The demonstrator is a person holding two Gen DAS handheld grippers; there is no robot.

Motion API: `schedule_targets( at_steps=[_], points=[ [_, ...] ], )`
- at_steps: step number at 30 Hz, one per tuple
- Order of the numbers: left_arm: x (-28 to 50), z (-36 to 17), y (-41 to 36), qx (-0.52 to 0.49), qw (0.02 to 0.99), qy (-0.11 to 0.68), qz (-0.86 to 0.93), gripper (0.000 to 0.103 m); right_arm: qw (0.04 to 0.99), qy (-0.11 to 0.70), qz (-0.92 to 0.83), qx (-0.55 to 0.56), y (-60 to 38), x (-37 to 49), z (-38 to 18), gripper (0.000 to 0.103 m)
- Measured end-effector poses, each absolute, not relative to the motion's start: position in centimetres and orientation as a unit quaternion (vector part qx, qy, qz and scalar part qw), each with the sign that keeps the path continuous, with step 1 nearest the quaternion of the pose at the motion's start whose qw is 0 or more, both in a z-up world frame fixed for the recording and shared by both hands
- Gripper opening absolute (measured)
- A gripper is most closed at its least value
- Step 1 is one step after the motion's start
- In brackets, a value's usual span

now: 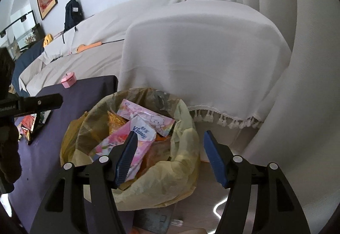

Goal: Collect trash
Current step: 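Open both tools to drop the Kleenex pack and lollipop card into the basket, then move both tools back over the remaining wrappers on the table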

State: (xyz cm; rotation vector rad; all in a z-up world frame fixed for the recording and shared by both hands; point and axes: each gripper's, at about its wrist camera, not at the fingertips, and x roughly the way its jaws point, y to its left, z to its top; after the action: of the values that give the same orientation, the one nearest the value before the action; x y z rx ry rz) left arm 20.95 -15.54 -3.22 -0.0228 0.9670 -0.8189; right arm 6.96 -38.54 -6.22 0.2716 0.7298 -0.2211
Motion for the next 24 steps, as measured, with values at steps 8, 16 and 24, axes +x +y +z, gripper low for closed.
schedule_targets(
  at_steps=[8, 16, 24],
  points=[
    [19.4, -2.0, -6.5, 0.023, 0.86, 0.394, -0.325, 0.048, 0.927, 0.342, -0.071, 0.133, -35.5, 8.0, -5.4, 0.062],
    [20.2, -1.0, 5.9, 0.029, 0.899, 0.358, -0.249, 0.055, 0.937, 0.314, 0.024, 0.15, -30.3, 10.3, -4.1, 0.074],
    [22.4, -3.2, 13.9, 0.015, 0.901, 0.381, -0.207, 0.055, 0.918, 0.381, 0.081, 0.078, -21.6, 14.7, -5.1, 0.075]
  ],
)
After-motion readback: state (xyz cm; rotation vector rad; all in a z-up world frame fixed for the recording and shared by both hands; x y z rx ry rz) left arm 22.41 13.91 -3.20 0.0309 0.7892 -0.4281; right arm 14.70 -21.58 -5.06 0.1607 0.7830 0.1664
